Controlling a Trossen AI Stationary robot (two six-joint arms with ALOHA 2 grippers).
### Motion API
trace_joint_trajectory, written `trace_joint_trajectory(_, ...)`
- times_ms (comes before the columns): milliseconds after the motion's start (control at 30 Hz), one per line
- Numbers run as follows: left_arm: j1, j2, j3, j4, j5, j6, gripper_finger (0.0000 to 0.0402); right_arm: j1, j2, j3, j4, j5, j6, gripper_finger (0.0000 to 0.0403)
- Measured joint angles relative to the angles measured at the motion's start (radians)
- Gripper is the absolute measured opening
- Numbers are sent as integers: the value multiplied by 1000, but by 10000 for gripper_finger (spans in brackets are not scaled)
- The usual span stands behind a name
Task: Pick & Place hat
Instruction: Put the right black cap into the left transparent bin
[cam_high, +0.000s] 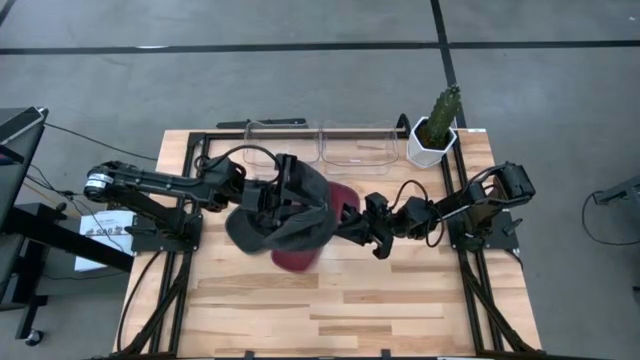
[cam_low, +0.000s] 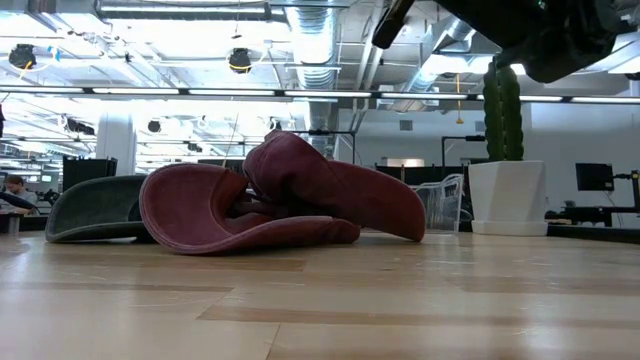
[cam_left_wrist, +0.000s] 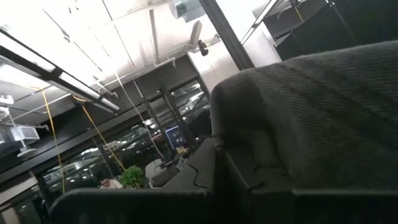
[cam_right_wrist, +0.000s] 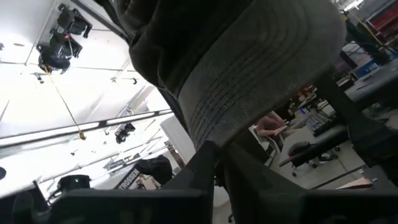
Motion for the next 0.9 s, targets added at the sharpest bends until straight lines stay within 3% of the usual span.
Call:
trace_joint_trajectory(467, 1, -1, 0, -15, -2, 0, 28, 2, 0, 0, -32, -84, -89, 1)
trace_joint_trajectory(767, 5, -28, -2, -38, -37, 8, 102, 0, 0, -25, -91, -94, -120, 0)
trace_joint_trajectory(900, 9, -59, -2, -103, -155, 8, 134, 0, 0, -29, -95, -93, -122, 0)
